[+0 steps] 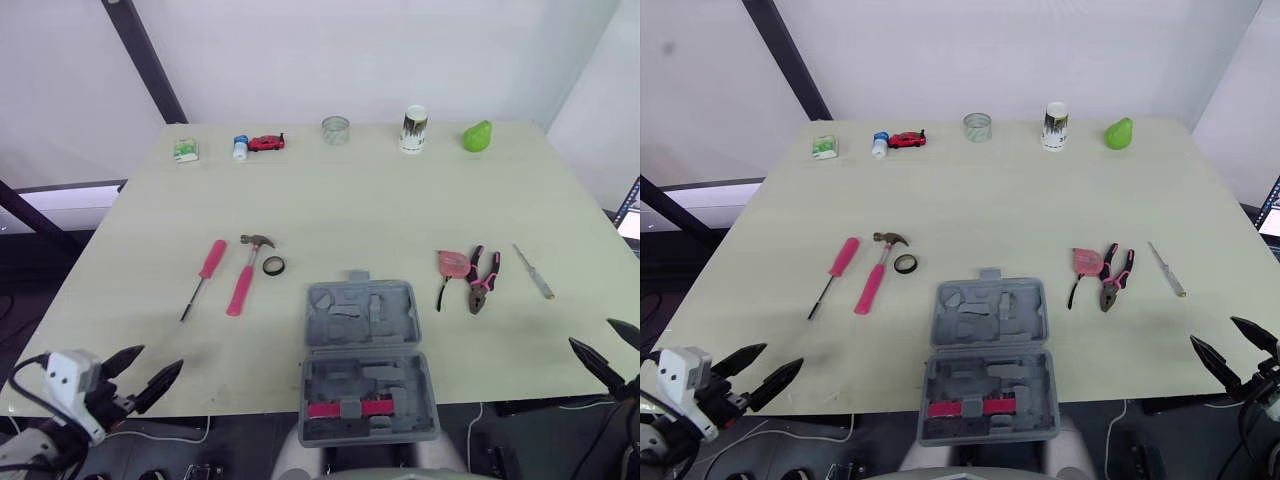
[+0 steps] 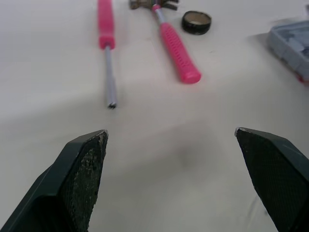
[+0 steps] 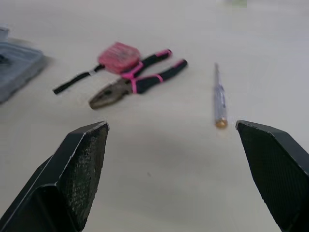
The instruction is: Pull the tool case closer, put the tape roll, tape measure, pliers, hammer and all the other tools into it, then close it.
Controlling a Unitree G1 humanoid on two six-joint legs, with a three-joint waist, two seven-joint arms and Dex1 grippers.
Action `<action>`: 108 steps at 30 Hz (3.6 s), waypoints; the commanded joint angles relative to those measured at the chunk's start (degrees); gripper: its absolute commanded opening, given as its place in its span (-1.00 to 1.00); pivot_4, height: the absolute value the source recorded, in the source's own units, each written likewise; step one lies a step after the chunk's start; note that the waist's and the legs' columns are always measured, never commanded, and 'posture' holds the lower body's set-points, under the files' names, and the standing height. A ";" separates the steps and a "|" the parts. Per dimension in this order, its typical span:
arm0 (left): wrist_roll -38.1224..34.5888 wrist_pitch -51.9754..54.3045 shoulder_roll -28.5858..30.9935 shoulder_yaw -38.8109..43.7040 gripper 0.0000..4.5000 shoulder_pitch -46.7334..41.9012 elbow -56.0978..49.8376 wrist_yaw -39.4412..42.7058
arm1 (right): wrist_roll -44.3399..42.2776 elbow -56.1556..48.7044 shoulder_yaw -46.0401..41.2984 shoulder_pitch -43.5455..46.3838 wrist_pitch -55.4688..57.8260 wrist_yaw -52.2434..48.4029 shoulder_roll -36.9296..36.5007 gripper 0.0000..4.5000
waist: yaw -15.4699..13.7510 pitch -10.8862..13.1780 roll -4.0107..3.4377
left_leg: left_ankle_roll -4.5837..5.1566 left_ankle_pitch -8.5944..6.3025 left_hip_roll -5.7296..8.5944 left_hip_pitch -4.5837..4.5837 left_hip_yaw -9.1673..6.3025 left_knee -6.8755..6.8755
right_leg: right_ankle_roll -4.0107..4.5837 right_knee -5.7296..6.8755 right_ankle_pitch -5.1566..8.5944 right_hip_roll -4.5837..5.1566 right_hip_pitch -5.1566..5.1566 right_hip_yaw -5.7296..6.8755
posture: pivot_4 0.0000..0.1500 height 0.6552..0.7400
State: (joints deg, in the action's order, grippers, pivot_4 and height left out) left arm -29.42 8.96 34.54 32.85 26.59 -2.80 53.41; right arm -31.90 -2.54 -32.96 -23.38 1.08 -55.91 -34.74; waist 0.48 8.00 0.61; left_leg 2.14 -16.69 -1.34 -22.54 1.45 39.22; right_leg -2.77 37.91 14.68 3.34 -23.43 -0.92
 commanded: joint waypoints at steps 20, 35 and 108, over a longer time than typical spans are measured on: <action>14.05 6.55 17.54 -19.19 1.00 -16.42 -7.39 1.11 | -4.77 -13.87 12.70 6.93 4.39 -11.75 -2.77 0.97 | -0.40 0.05 -0.01 | 0.00 0.01 0.04 0.04 -0.01 0.01 | -0.06 0.01 -0.04 -0.21 0.03 0.11 | 1.00 1.00; 38.29 12.06 24.68 -51.27 1.00 -55.67 2.67 15.00 | -6.67 -16.00 18.00 18.74 6.31 -12.59 -3.63 0.97 | -0.96 0.37 0.15 | 0.00 0.01 0.18 -0.08 -0.06 0.05 | -0.24 0.03 -0.14 -0.44 -0.03 0.15 | 1.00 1.00; 37.81 18.44 8.44 -58.30 -0.97 -73.57 11.83 38.02 | -5.50 -17.27 19.10 17.69 4.51 -14.02 -4.87 1.00 | -1.28 0.55 0.40 | 0.02 0.02 0.16 -0.25 -0.26 0.31 | -0.25 0.17 -0.16 -0.42 -0.04 0.26 | 1.00 1.00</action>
State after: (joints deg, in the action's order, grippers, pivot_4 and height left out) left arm 9.25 26.43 43.49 -24.73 -46.95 10.10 89.77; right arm -36.06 -19.05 -11.83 -5.60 6.01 -69.59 -38.85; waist -0.80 8.55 1.00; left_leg 2.16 -16.67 -1.17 -22.78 1.20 39.53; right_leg -3.02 38.07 14.53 2.92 -23.47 -0.68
